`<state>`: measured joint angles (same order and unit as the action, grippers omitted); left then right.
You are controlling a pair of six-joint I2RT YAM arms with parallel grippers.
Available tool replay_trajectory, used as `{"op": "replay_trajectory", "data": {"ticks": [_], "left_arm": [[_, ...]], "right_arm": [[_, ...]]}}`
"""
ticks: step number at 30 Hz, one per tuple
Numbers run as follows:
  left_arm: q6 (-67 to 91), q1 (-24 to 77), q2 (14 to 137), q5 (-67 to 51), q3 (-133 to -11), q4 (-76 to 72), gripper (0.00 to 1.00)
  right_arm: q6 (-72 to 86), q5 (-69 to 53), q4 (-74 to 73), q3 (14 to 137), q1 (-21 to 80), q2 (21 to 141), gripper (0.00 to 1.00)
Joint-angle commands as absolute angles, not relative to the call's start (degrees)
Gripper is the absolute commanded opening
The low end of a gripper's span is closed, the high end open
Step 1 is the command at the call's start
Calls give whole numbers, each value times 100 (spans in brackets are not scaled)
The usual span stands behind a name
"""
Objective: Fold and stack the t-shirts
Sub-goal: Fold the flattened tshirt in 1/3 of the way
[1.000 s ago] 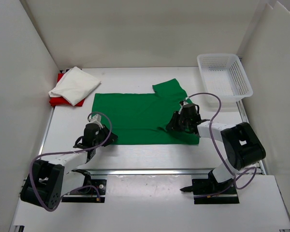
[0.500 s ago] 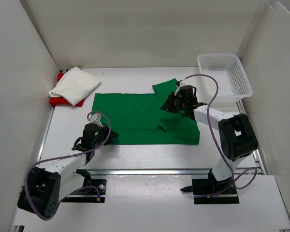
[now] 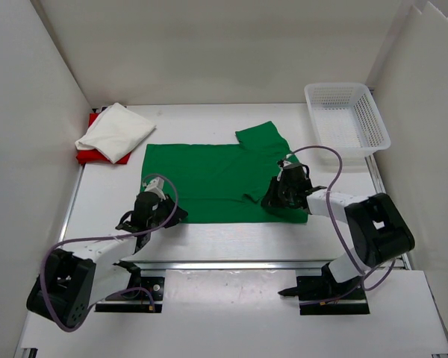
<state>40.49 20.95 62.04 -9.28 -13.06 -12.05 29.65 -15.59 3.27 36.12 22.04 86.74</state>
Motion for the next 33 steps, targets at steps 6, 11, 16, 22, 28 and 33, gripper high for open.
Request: {"op": "replay_trajectory", "data": {"ticks": [6, 11, 16, 22, 28, 33], "left_arm": [[3893, 1855, 6240, -967, -1275, -1354, 19], [3867, 1670, 6021, -950, -1187, -1205, 19], [3823, 1661, 5810, -923, -1300, -1020, 19], [3823, 2143, 5853, -660, -1494, -975, 19], [3876, 2671, 6678, -677, -1810, -1265, 18], [3841, 2445, 6838, -799, -1724, -1318, 18]], "right_arm": [[2795, -1573, 695, 4314, 2215, 9325, 0], [2822, -1582, 633, 5140, 2250, 9940, 0], [2882, -1783, 510, 6290, 2206, 10625, 0], [2593, -1398, 316, 5742, 2434, 9706, 0], [2724, -1581, 571, 4387, 2706, 8834, 0], [2672, -1415, 510, 3929, 3243, 8674, 0]]}}
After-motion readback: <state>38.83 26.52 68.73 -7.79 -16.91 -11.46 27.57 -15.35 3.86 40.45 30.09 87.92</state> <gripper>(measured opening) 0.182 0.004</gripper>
